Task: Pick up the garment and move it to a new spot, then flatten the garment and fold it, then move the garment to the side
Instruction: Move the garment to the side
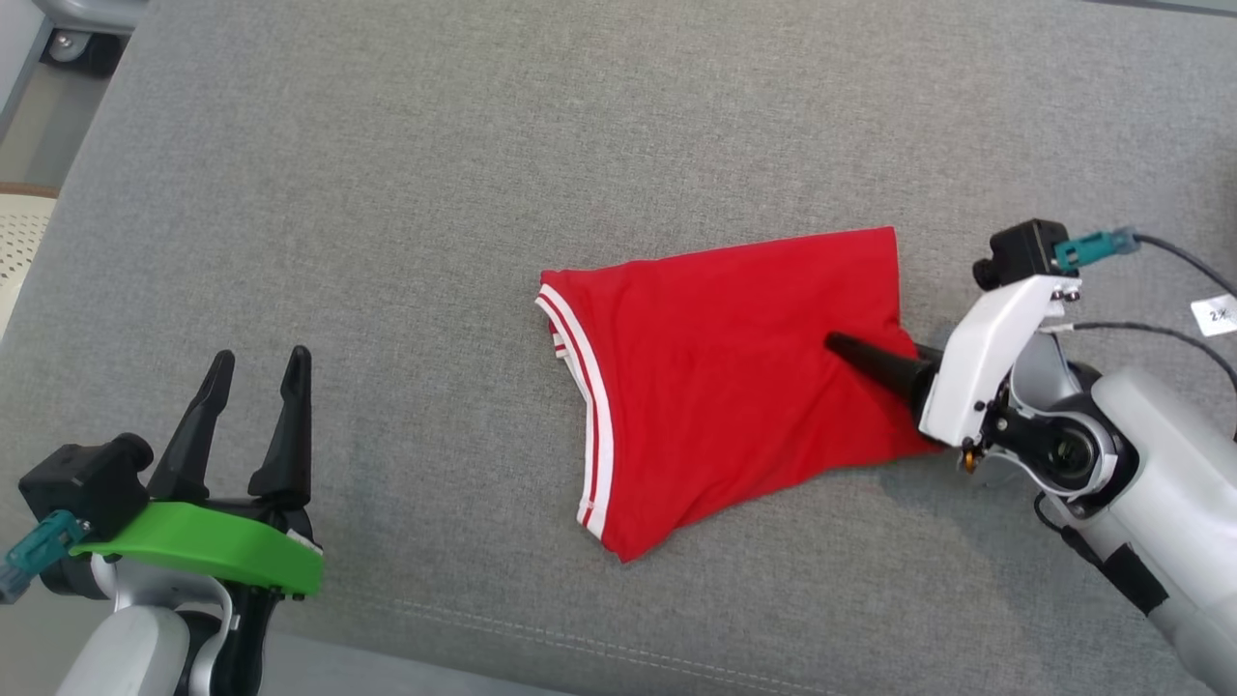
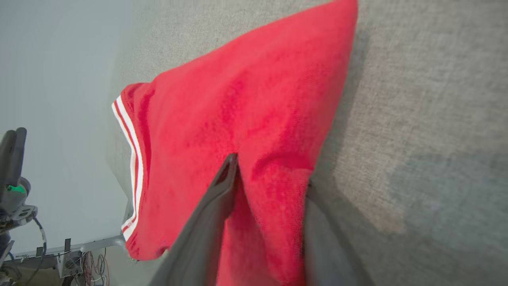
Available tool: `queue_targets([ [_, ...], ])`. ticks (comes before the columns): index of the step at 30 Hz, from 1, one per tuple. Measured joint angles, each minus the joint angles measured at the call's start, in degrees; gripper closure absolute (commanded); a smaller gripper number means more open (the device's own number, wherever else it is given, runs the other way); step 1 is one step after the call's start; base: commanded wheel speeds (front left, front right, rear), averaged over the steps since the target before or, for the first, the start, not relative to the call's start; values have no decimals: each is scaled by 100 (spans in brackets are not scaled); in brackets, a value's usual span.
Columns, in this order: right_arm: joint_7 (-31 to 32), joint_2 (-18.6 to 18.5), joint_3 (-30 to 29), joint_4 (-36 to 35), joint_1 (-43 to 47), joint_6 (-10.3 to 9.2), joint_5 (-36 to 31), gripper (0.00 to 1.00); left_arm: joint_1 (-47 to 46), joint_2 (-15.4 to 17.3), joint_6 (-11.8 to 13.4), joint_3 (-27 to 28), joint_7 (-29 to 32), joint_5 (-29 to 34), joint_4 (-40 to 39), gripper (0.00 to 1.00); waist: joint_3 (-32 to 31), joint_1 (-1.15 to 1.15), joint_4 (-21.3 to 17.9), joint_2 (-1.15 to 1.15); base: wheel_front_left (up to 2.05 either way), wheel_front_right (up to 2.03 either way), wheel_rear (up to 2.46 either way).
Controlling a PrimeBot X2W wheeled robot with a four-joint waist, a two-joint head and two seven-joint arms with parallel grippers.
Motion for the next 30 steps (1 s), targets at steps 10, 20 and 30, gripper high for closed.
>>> queue_targets([
  [10, 419, -984, -304, -130, -612, 126, -116, 100, -1, 12, 1, 172, -26, -1, 94, 0, -72, 0, -211, 0, 0, 0, 0],
  [20, 614, -2207, -1157, -92, -1024, -242, -205, 100, 1, 14, 1, 151, -56, -1, 37, 0, -157, 0, -585, 0, 0, 0, 0],
  [30, 635, -2616, -1635, 56, -1116, -339, -42, 100, 1, 37, 1, 75, 27, 1, -45, 0, -78, 0, -895, 0, 0, 0, 0],
])
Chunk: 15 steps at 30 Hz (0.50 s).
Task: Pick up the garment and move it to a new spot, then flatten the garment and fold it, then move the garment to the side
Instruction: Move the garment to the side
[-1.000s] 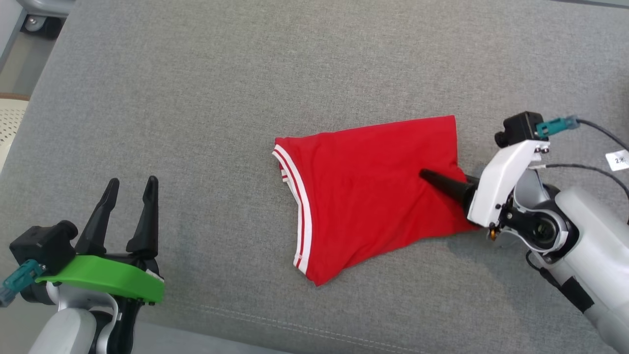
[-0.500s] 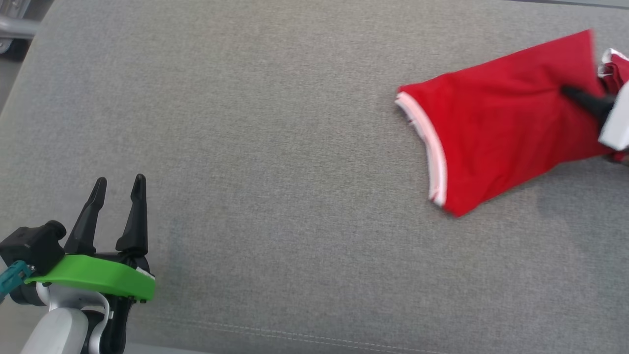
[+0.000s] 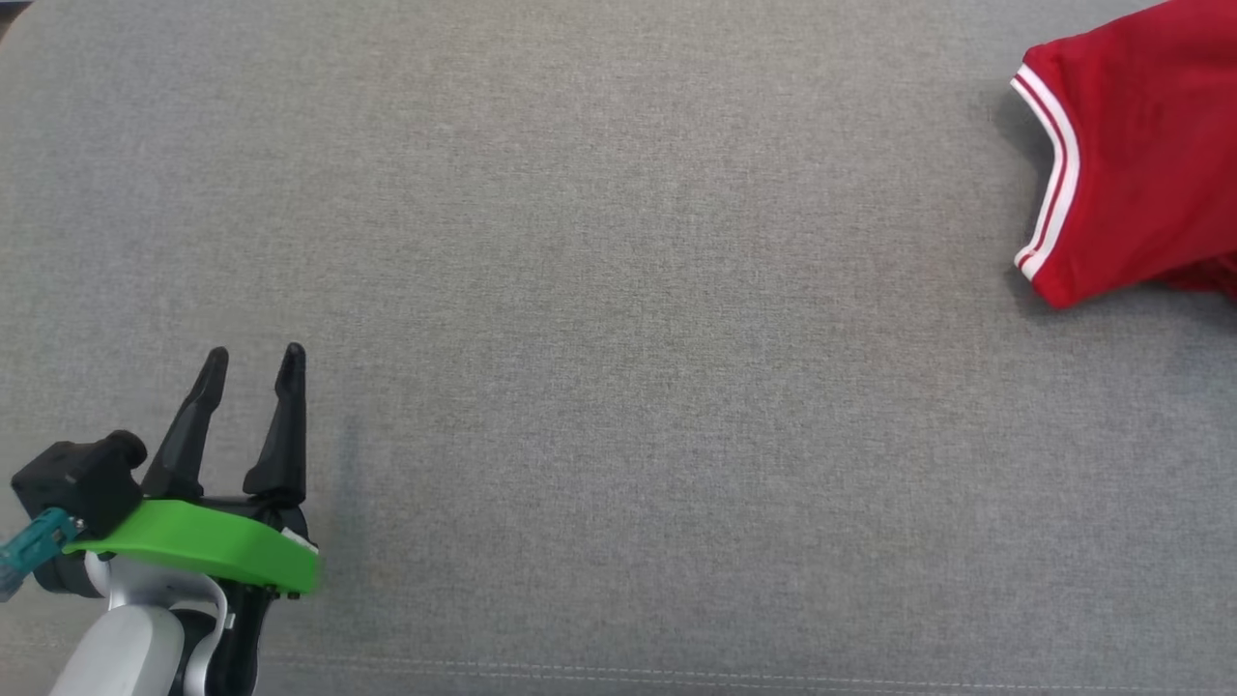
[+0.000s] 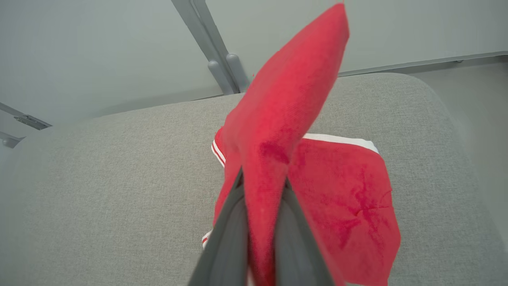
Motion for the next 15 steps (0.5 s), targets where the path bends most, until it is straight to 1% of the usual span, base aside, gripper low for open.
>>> queue_targets([
  [3, -183, -10, -111, 122, 1, -45, -3, 100, -3, -1, 0, -71, 66, 2, -31, 0, 70, 0, -51, 0, 0, 0, 0],
  [4, -245, -10, -129, 168, 3, -53, -16, 98, -4, -1, 0, -81, 90, 7, -35, 0, 95, 0, -65, 0, 0, 0, 0],
  [5, -310, -4, -130, 197, 10, -77, -41, 91, -4, -1, 0, -88, 108, 9, -42, 0, 120, 0, -79, 0, 0, 0, 0],
  [6, -394, 21, -130, 222, 21, -94, -89, 100, -7, -1, 0, -89, 129, 16, -48, 0, 145, 0, -93, 0, 0, 0, 0],
  [7, -469, 59, -126, 275, 43, -100, -147, 100, -7, 0, 0, -100, 134, 19, -52, 0, 170, 0, -108, 0, 0, 0, 0],
  [8, -566, 93, -110, 353, 77, -122, -256, 71, -8, -1, 0, -114, 140, 19, -53, 0, 197, 0, -123, 0, 0, 0, 0],
  [9, -714, 112, -97, 439, 121, -132, -405, 51, -14, -1, 0, -135, 177, 19, -54, 0, 224, 0, -136, 0, 0, 0, 0],
  [10, -856, 121, -109, 544, 184, -141, -511, 0, -26, -2, 0, -170, 203, 20, -58, 0, 253, 0, -147, 0, 0, 0, 0],
  [13, -1104, 191, -132, 804, 414, -181, -571, 0, -65, -16, 0, -238, 226, 25, -62, 0, 330, 0, -167, 0, 0, 0, 0],
  [15, -1271, 325, -133, 933, 519, -185, -599, 0, -110, -11, 0, -215, 226, 25, -64, 0, 370, 0, -179, 0, 0, 0, 0],
])
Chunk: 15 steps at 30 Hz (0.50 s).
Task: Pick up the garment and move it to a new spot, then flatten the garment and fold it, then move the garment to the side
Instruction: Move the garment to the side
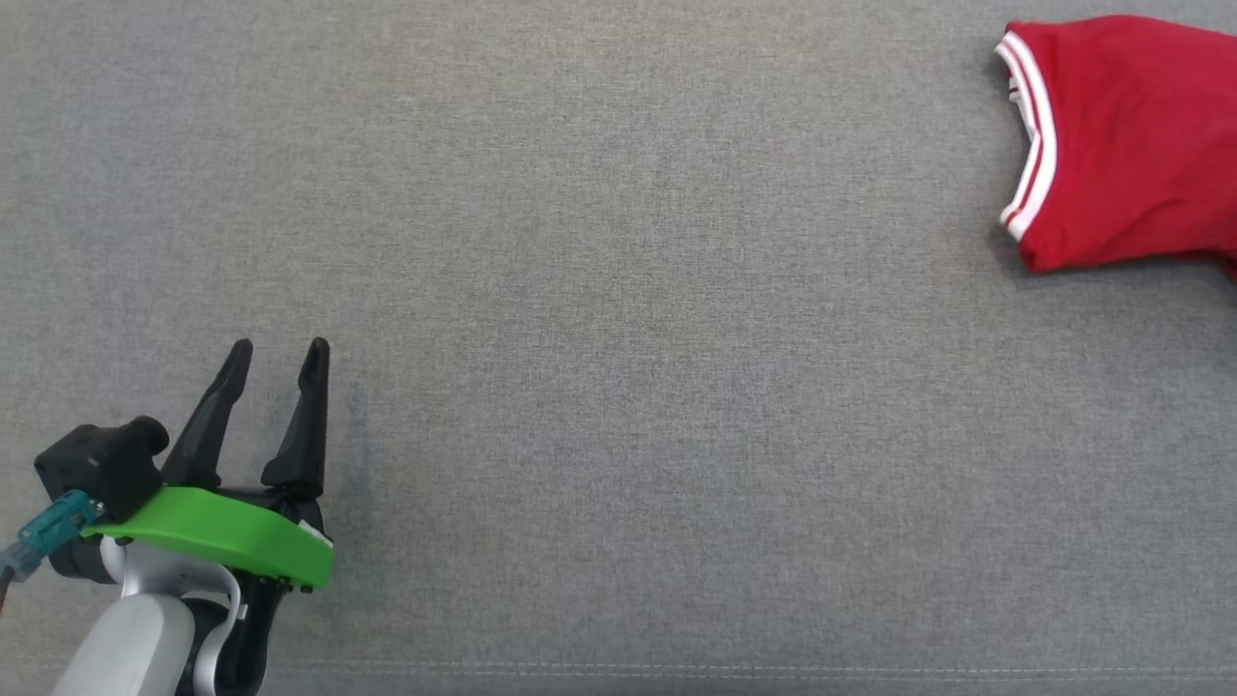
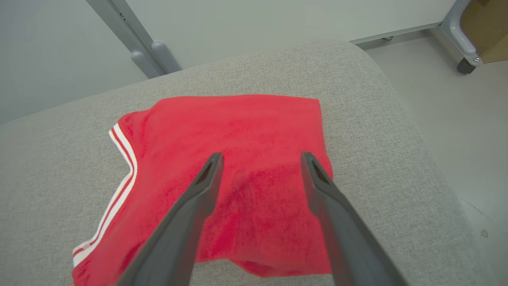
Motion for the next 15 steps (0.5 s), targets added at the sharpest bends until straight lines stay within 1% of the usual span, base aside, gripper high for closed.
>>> queue_targets([
  [1, -87, 46, 15, 32, 37, 1, -52, 0, -13, 4, 0, 25, 0, 0, 1, 0, 15, 0, -10, 0, 0, 0, 0],
  [2, -318, 118, 0, 141, 54, 0, -140, 0, -15, 12, 0, 94, -1, 0, 11, 0, 29, 0, -41, 0, 0, 0, 0],
  [8, -1014, 142, -34, 282, 190, 0, -461, 0, -58, 20, 4, 172, -119, 44, 58, 0, -2, 0, -152, 0, 0, 0, 0],
  [12, -1747, 176, -90, 70, 218, 0, -783, 0, -108, -19, 47, 360, -300, 105, 124, 0, -104, 0, -217, 0, 0, 0, 0],
  [15, -2412, 191, -120, -178, 227, 0, -1123, 0, -171, -12, 82, 531, -434, 283, 221, 0, -209, 0, -265, 0, 0, 0, 0],
])
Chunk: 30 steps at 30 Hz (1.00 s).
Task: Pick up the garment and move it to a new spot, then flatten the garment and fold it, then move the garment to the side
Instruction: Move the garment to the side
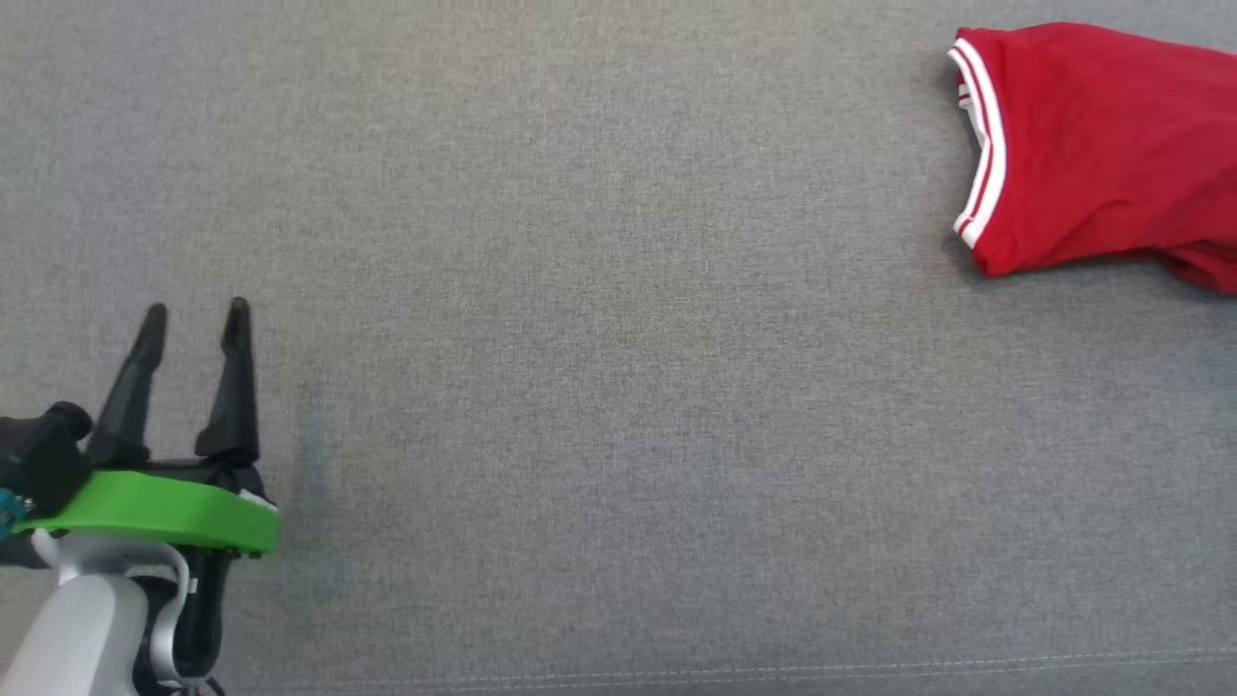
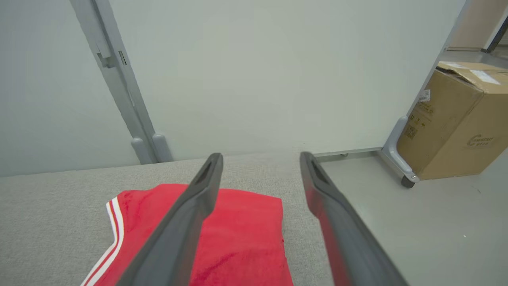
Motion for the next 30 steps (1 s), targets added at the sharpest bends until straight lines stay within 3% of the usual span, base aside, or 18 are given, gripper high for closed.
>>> queue_targets([
  [3, -404, 80, 31, -163, 40, 0, -248, 0, 11, 27, 36, 172, -91, 171, 162, 0, -81, 0, -39, 0, 0, 0, 0],
  [8, -1152, 567, 358, -397, 551, -1, -705, 0, 67, 56, 71, 338, -148, 344, 513, 0, -319, 0, -145, 0, 0, 0, 0],
  [17, -953, 1606, 815, -730, 1521, -7, -1104, 0, 398, -104, 73, 183, -178, 532, 1058, 0, -870, 0, -283, 0, 0, 0, 0],
  [23, -901, 2075, 357, -865, 1967, -8, -1481, 0, 733, -208, 73, 138, -179, 586, 1412, 0, -1263, 0, -322, 0, 0, 0, 0],
  [30, -901, 2126, -92, -887, 2441, -8, -1880, 0, 906, -203, 75, 186, -179, 721, 1549, 0, -1662, 0, -353, 0, 0, 0, 0],
])
